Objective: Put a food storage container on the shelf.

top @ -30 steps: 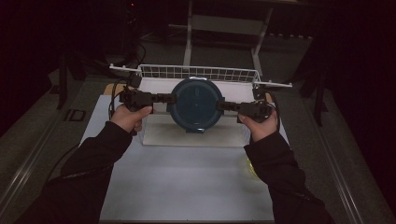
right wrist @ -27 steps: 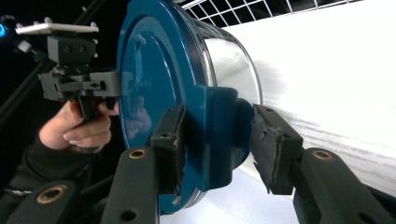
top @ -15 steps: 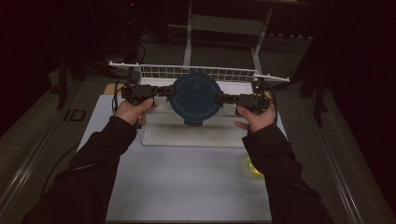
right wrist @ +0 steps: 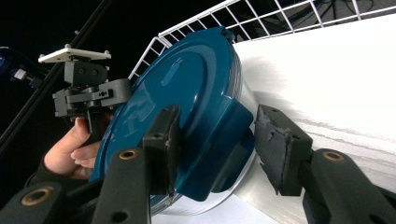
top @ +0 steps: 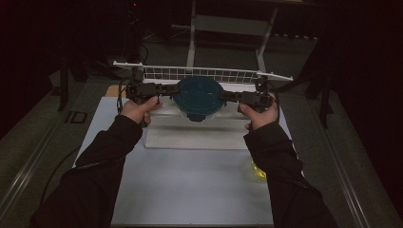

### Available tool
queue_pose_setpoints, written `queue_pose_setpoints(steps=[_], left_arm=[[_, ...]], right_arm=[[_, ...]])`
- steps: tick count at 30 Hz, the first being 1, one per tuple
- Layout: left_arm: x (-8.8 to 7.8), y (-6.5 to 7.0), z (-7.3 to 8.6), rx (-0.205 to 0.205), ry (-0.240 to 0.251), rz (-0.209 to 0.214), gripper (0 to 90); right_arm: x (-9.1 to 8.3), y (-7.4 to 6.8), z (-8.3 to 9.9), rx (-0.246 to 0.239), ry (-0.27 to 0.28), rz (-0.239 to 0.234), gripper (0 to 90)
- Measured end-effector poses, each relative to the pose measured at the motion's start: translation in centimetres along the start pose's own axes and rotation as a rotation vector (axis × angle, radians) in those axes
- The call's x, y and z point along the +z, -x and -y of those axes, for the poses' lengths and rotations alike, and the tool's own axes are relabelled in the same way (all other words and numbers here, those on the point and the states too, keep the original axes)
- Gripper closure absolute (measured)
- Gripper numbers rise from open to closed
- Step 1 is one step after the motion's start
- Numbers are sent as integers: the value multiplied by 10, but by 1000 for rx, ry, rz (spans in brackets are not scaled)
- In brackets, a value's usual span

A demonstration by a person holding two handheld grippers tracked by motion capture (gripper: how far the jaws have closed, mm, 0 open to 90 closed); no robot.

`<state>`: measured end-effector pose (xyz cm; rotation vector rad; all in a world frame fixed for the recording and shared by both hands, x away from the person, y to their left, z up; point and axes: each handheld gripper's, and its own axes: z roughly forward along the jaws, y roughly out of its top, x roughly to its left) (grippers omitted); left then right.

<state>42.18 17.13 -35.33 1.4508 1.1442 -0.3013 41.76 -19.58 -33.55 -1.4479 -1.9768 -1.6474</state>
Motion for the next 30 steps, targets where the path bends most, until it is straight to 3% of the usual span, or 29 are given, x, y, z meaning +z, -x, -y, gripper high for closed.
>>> queue_pose_setpoints(steps=[7, 12, 16, 21, 24, 27, 30], left_arm=[[-2, 6, -1, 75, 3, -57, 400], [-10, 15, 0, 153, 65, -92, 366], [-18, 23, 2, 206, 86, -100, 316], [-27, 36, 10, 313, 105, -120, 258], [-28, 45, 17, 384, 87, -152, 121], [-31, 51, 26, 425, 83, -142, 3], [-36, 57, 36, 460, 97, -137, 2]], right_arm=[[-1, -3, -1, -40, -1, 9, 467], [-11, -4, -2, -70, 25, 24, 451], [-20, -11, 0, -116, 35, 52, 450], [-29, -24, 6, -203, 57, 76, 433], [-32, -34, 13, -267, 56, 93, 418], [-36, -41, 21, -308, 52, 94, 416], [-41, -45, 29, -319, 59, 63, 432]])
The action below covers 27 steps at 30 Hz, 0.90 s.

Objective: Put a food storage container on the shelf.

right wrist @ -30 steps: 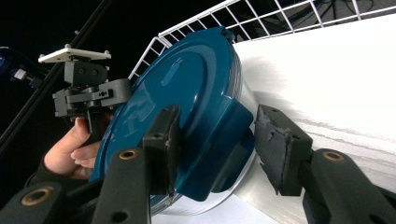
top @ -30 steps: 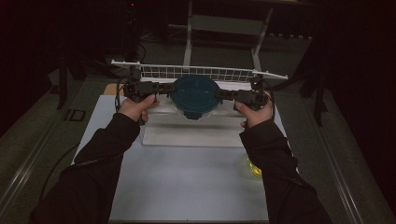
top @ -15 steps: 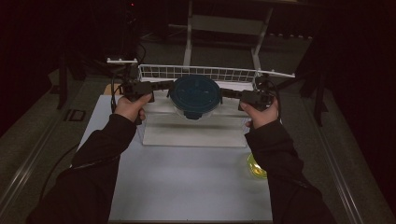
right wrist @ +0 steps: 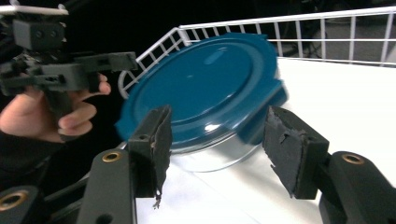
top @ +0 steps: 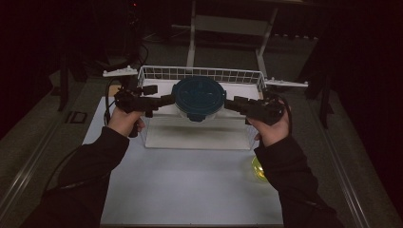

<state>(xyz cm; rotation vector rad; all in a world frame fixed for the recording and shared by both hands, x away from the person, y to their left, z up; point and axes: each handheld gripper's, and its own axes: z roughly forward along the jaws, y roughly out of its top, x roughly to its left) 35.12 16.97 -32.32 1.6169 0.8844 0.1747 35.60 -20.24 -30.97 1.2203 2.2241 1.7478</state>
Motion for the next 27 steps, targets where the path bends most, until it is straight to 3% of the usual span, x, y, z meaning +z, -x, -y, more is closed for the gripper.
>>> queue_pose_setpoints(steps=[4, 8, 10, 14, 16, 17, 23, 27], left_arm=[[-8, 12, 13, 45, 9, -1, 2], [-13, 23, 29, 110, -11, -20, 2], [-14, 26, 39, 122, -19, -26, 3], [-14, 32, 63, 124, -39, -23, 3], [-14, 34, 69, 135, -45, -28, 3], [-14, 37, 81, 155, -61, -34, 3], [-15, 44, 105, 161, -48, -38, 3], [-14, 44, 132, 157, -59, -36, 2]], right_arm=[[-3, -11, 10, -32, -27, -39, 540], [-1, -17, 23, -14, -59, -74, 688], [1, -19, 29, 4, -67, -116, 755], [8, -24, 36, 12, -106, -128, 896], [10, -26, 37, 13, -117, -130, 898], [12, -29, 39, 3, -129, -132, 899], [27, -44, 44, -9, -143, -147, 900], [43, -50, 43, -4, -151, -153, 900]])
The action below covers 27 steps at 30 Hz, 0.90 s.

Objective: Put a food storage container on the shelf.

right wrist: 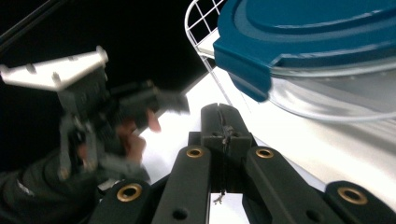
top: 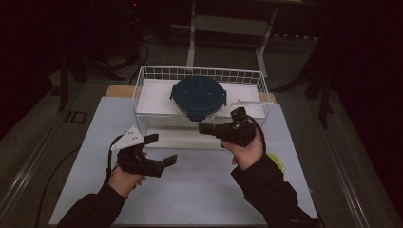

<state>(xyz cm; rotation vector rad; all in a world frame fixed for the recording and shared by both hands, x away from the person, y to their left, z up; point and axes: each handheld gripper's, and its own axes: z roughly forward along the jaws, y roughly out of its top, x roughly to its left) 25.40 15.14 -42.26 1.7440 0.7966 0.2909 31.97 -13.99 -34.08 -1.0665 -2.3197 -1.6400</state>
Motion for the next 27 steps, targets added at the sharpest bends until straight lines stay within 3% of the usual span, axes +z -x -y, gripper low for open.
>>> queue_pose_setpoints(steps=[4, 10, 12, 15, 18, 27], left_arm=[[2, 1, 25, -5, 3, -5, 2], [3, 0, 53, -59, 16, -36, 3], [4, 1, 59, -53, 14, -46, 3], [5, 2, 66, -33, 8, -46, 2], [8, 2, 70, -40, 1, -37, 3], [10, 3, 72, -19, 3, -38, 3]], right_arm=[[9, 0, -4, -4, 2, 5, 900], [14, 5, -11, 22, 22, 13, 900], [14, 5, -13, 9, 25, 41, 900], [15, 9, -16, 19, 26, 60, 900], [16, 14, -18, 36, 38, 78, 900], [22, 26, -28, 68, 50, 108, 899]])
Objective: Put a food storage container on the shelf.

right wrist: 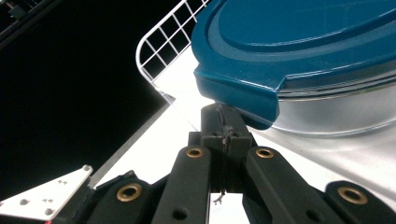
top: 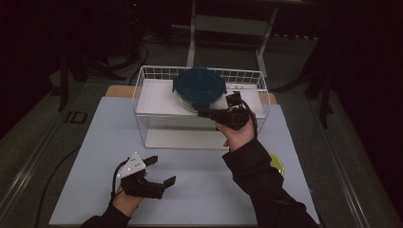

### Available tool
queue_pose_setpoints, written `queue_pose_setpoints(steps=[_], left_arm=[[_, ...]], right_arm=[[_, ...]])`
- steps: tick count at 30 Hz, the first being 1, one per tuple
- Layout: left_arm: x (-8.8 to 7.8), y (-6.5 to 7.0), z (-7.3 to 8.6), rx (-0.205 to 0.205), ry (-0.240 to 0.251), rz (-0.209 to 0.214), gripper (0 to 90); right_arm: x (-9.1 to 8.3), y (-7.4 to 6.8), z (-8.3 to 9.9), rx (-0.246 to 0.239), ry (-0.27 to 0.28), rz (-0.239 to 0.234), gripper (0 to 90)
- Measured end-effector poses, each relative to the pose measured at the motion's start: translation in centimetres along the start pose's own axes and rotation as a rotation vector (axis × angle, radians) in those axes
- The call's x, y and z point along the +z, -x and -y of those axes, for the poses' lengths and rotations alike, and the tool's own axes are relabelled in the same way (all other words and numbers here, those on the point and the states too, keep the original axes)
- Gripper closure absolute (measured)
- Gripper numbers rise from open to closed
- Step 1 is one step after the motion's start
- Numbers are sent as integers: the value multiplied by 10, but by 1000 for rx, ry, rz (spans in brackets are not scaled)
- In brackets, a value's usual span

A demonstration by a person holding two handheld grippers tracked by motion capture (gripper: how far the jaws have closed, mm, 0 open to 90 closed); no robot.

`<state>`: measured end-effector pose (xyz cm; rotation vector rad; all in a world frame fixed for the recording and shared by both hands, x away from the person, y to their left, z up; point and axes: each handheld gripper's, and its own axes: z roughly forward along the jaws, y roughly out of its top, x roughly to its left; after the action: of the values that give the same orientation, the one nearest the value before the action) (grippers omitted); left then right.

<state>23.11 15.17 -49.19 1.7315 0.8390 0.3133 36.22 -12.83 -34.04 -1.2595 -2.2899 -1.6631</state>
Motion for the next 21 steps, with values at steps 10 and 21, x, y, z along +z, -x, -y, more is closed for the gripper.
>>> queue_pose_setpoints(steps=[10, 21], left_arm=[[-2, 0, -1, -5, 20, -1, 3], [-5, 0, 0, -3, -9, 22, 3]], right_arm=[[5, 9, -7, 10, -7, 32, 898], [-6, 5, 3, -38, 18, 25, 745]])
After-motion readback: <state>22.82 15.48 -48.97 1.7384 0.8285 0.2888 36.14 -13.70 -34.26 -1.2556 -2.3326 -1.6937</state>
